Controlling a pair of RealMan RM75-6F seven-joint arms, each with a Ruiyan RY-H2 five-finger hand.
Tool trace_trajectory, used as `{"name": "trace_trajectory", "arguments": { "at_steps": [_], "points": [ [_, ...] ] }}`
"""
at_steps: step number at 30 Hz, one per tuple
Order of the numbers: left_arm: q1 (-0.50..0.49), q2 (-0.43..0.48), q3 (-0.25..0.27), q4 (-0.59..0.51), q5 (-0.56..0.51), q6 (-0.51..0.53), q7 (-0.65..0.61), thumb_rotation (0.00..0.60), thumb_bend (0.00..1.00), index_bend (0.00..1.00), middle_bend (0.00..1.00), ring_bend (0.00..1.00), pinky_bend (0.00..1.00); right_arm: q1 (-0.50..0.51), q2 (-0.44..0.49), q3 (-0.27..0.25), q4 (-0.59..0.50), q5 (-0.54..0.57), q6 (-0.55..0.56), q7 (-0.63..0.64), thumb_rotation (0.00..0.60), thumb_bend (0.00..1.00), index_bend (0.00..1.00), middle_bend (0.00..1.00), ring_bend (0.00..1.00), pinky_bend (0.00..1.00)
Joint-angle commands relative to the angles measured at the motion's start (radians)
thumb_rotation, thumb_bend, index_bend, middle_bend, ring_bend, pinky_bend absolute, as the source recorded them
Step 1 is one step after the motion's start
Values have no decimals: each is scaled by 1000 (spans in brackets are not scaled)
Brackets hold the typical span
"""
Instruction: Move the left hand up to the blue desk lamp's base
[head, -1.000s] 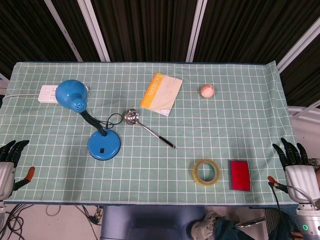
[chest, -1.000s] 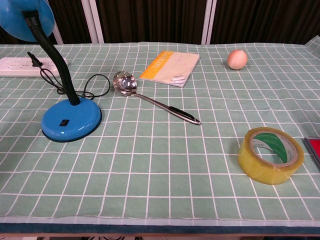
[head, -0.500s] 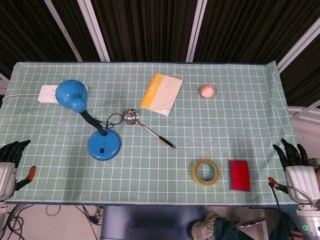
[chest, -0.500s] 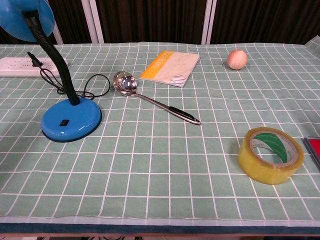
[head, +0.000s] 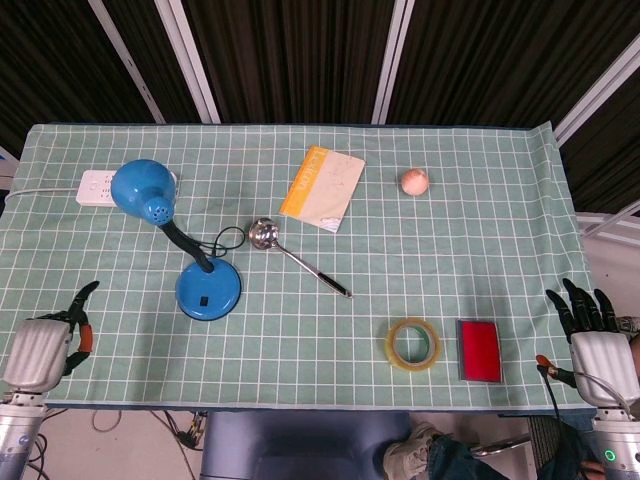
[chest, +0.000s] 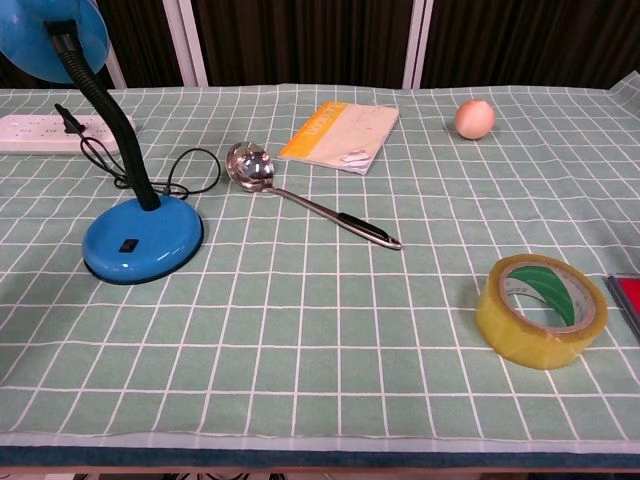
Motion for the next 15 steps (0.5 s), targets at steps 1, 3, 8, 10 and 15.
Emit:
{"name": "trace_trajectory", "arguments": {
  "at_steps": [1,3,8,10,15],
  "points": [
    [-87,-62,12,8,-20,-171,71,600,829,136,788,796,849,-1,0,-1,-2,3,-3,-6,600,168,126,37,107,0],
    [-124,-98,2,14,-60,-245,130,600,845,139,805,811,854,-2,0,0,-3,7,-3,-7,600,169,126,37,107,0],
    [-160,-148,-9,23,-114,-311,202,600,850,142,813,817,856,-2,2,3,-6,16,-7,-10,600,168,125,37,107,0],
    [-169,-163,-12,28,-131,-324,225,600,849,142,813,817,856,-2,3,3,-7,20,-9,-10,600,169,126,37,106,0],
    [-192,-212,-23,40,-177,-354,272,600,846,146,813,817,856,-3,5,5,-10,25,-10,-13,600,169,125,37,106,0]
  ]
}}
